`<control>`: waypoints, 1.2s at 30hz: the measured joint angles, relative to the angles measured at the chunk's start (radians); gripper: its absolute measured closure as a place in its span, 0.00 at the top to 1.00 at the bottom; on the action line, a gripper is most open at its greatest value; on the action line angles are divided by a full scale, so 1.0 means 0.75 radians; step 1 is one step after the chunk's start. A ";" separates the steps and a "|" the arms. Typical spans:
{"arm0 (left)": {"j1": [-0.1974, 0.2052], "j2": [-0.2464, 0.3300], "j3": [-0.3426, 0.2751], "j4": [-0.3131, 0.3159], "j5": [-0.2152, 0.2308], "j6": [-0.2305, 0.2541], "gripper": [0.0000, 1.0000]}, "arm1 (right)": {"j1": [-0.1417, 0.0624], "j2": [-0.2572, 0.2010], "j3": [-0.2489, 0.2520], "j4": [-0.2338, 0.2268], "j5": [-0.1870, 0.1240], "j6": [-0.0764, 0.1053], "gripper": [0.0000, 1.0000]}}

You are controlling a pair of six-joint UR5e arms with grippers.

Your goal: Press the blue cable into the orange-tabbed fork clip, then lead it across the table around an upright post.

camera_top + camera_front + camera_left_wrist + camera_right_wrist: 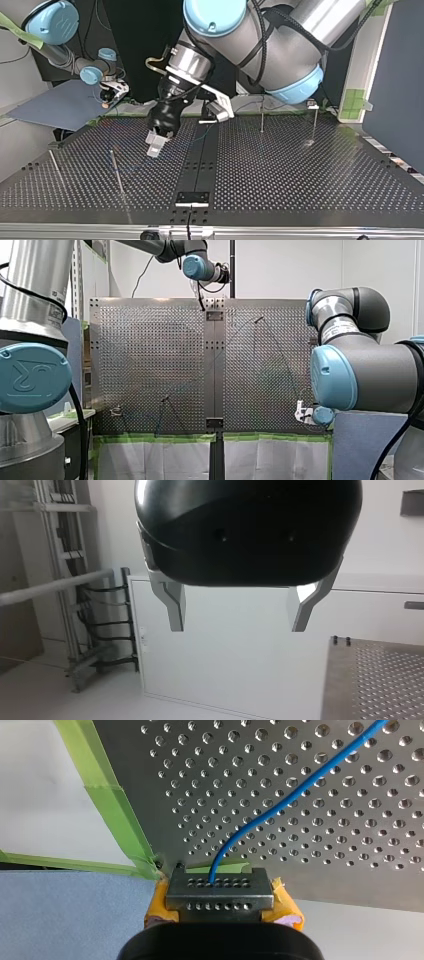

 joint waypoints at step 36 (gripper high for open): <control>0.063 0.023 -0.417 0.416 0.028 -0.078 0.99 | 0.003 -0.002 -0.004 0.030 0.000 -0.043 0.00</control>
